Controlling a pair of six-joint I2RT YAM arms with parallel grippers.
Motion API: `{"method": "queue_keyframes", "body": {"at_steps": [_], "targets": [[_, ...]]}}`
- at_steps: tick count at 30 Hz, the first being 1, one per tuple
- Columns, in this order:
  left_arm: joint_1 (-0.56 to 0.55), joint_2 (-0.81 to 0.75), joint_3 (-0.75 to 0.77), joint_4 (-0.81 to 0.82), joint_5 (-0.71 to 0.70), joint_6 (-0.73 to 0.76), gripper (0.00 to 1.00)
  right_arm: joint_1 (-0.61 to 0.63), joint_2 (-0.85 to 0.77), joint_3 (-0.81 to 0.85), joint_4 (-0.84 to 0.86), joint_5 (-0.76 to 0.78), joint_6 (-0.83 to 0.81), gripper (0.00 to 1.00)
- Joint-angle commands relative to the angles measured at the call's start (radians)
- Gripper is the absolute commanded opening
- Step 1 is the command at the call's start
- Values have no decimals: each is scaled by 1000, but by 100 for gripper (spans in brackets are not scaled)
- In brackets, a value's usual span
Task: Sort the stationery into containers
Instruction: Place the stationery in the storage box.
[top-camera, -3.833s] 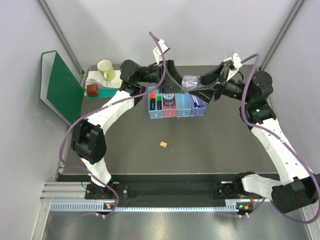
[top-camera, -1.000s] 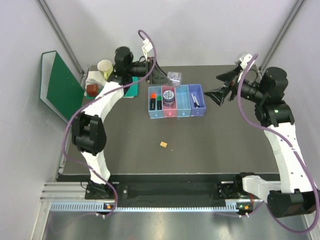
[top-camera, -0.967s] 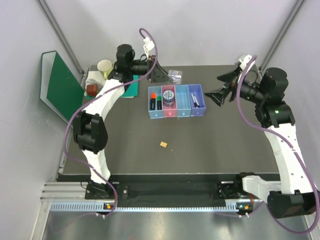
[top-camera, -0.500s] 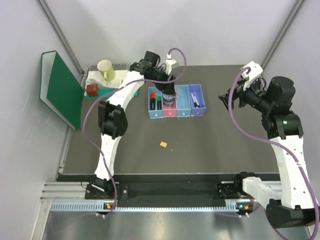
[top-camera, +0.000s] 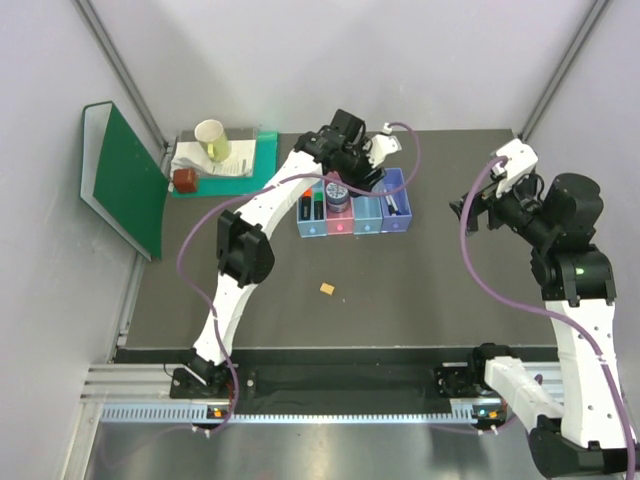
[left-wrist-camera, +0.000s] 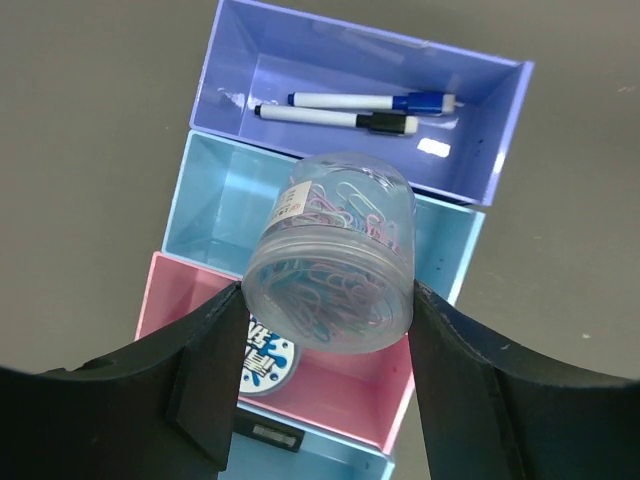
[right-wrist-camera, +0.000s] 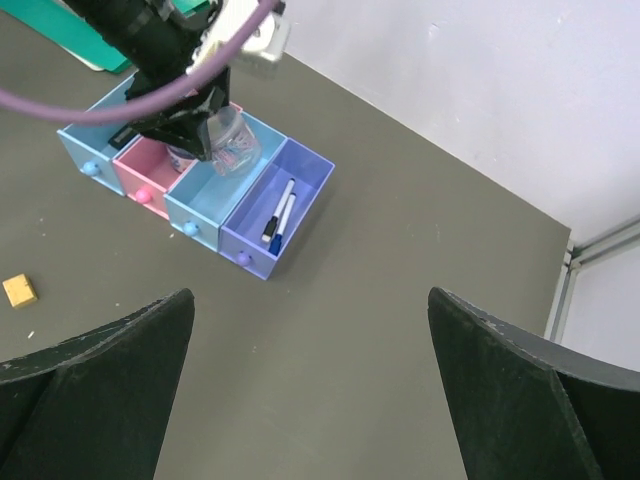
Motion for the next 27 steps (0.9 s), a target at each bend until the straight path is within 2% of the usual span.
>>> {"method": "queue_keyframes", "body": {"at_steps": [1, 11, 27], "targets": [[-9, 32, 40, 54, -148, 97, 1, -18, -28, -3, 4, 19, -2, 100], [-11, 105, 57, 46, -251, 286, 0, -25, -61, -20, 5, 23, 14, 99], [-20, 166, 29, 152, -311, 360, 0, -28, -90, -55, 8, 26, 32, 100]]}}
